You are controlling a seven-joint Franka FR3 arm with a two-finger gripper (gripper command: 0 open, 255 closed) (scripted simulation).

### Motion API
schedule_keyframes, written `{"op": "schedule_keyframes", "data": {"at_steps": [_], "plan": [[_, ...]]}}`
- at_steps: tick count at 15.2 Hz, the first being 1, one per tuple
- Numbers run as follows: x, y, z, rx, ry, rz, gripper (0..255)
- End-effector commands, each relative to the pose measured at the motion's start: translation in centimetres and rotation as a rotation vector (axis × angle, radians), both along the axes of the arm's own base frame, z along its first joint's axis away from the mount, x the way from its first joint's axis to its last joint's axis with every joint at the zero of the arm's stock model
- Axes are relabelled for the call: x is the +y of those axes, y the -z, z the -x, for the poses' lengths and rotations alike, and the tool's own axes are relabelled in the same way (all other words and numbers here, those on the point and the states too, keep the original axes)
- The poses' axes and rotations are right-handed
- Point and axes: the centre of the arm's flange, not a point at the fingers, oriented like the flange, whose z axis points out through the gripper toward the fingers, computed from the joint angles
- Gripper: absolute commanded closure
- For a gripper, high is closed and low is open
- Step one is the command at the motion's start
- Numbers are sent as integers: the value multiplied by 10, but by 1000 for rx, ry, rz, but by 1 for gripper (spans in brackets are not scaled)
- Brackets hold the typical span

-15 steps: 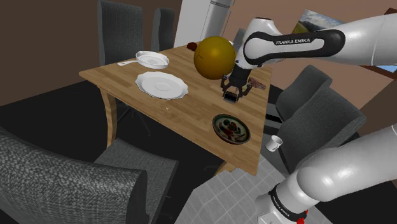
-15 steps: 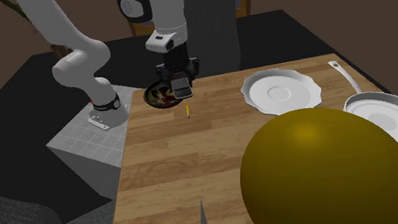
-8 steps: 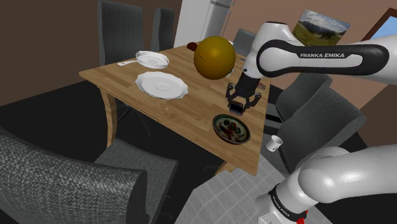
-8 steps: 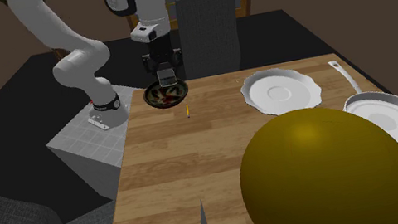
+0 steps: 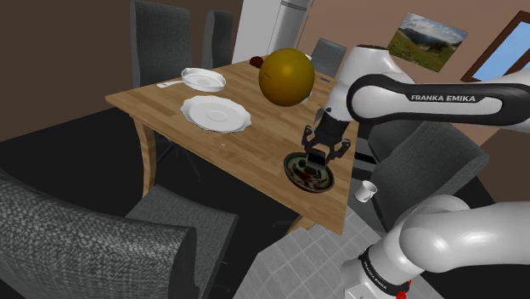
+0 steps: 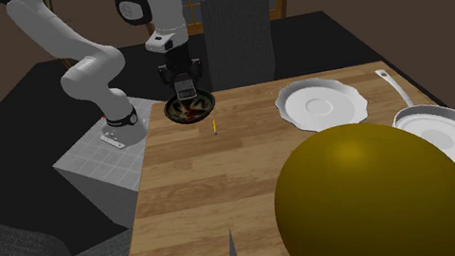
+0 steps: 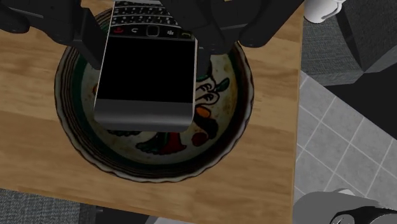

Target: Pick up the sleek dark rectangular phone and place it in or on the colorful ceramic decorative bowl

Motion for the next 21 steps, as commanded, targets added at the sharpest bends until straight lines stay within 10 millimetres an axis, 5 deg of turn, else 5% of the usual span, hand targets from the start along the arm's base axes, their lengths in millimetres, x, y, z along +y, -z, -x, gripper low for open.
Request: {"op": "schedule_keyframes", "data": {"at_steps": [1,8,16,17,21], "plan": [[0,10,0,-1,0,0,255],[0,47,0,-1,0,0,255],[0,49,0,-1,0,0,255],[0,49,0,-1,0,0,0],[0,49,0,-1,0,0,0]]}}
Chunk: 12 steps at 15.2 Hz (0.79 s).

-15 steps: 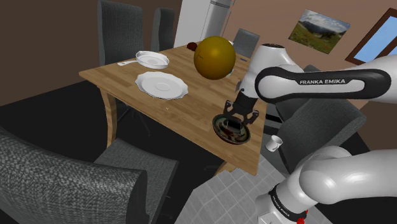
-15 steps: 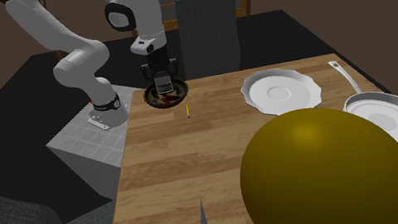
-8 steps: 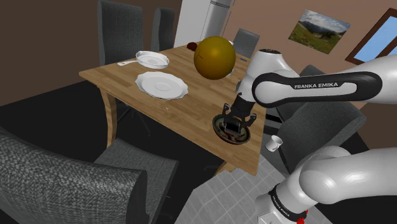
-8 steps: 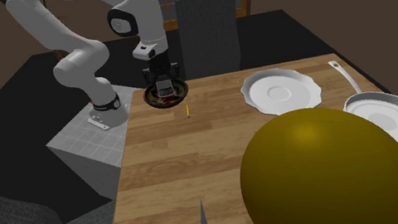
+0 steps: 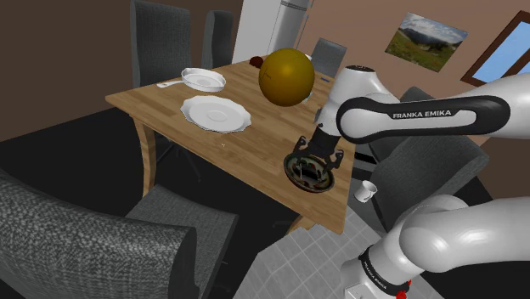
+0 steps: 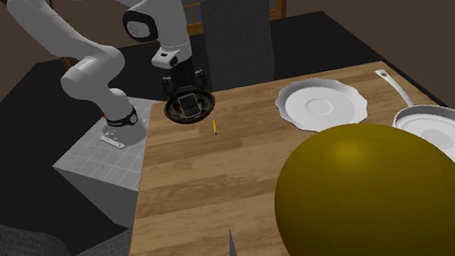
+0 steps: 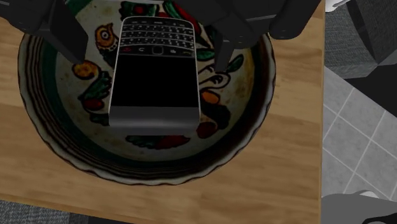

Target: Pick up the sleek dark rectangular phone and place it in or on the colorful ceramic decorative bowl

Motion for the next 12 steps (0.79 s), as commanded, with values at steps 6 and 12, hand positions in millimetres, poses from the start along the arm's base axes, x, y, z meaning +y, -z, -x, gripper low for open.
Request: {"op": "schedule_keyframes", "data": {"at_steps": [6,12], "plan": [[3,-50,-2,0,0,0,0],[3,-50,-2,0,0,0,0]]}}
